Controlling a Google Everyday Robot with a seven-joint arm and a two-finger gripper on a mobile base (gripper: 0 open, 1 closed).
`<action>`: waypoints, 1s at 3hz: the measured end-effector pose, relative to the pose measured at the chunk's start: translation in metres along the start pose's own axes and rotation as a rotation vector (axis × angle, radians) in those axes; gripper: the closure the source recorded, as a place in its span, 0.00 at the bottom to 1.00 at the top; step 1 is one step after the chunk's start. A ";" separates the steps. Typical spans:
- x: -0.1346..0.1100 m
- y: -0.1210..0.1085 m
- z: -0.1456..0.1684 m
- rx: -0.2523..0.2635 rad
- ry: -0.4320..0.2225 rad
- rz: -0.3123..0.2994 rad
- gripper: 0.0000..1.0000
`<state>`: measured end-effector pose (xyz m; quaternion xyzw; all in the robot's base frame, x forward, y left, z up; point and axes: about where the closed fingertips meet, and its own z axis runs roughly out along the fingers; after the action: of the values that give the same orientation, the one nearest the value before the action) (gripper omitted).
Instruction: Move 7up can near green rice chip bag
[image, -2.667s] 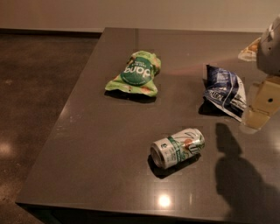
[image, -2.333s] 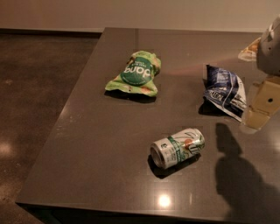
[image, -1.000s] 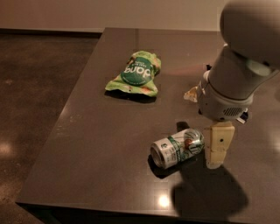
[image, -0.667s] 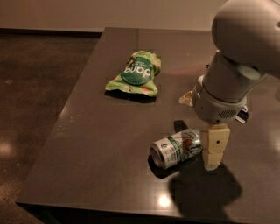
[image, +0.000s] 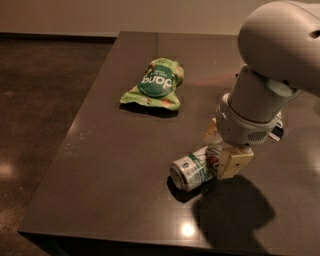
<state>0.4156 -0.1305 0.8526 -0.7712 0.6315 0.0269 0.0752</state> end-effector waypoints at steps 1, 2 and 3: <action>-0.004 0.001 -0.003 -0.001 -0.007 0.000 0.70; 0.005 -0.010 -0.005 -0.020 0.002 0.068 0.93; 0.031 -0.041 -0.005 -0.069 -0.001 0.253 1.00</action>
Offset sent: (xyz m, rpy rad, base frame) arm 0.0563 -0.0316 0.0104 -0.0412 0.1349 -0.3163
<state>0.4619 -0.1532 0.8570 -0.6876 0.7224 0.0581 0.0451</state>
